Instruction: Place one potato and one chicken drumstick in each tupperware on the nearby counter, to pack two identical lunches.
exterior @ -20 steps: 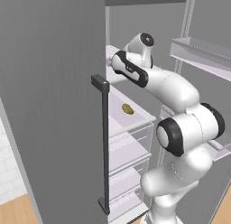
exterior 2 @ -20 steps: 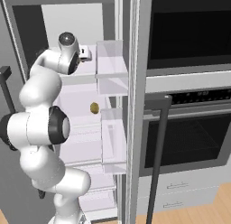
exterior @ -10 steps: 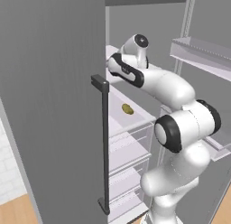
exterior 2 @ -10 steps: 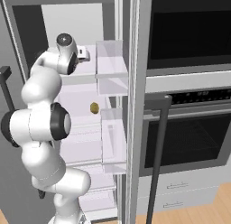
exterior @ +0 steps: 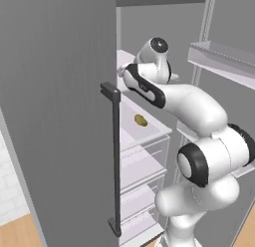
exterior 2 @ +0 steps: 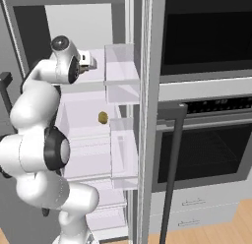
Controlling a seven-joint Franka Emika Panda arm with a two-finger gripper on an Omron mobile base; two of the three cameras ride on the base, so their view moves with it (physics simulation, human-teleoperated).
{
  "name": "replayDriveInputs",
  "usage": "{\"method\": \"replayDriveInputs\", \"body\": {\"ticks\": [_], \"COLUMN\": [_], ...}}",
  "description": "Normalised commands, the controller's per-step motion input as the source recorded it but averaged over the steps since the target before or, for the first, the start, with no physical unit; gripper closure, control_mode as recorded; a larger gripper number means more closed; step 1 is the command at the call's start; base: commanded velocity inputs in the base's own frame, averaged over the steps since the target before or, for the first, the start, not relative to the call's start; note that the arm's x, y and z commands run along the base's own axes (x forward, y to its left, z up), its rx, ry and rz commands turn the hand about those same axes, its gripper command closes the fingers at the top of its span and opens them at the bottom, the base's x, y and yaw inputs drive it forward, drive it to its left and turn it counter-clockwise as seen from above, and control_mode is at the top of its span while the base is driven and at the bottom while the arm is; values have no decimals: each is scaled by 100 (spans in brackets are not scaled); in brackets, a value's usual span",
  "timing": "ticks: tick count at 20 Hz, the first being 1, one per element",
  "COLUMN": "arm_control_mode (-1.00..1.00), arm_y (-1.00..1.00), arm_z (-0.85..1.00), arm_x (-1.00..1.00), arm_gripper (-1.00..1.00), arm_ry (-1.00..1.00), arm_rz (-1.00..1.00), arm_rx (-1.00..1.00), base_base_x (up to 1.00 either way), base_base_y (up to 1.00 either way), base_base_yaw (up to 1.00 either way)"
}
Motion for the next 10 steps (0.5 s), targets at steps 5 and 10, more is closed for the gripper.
{"method": "replayDriveInputs", "body": {"ticks": [5,10], "arm_control_mode": [-100,-100], "arm_y": [-60,-44], "arm_z": [13,20], "arm_x": [-100,-100], "arm_gripper": [100,100], "arm_ry": [-1,-2], "arm_rz": [-8,0], "arm_rx": [7,7], "base_base_x": [0,0], "base_base_y": [0,0], "base_base_yaw": [0,0]}}
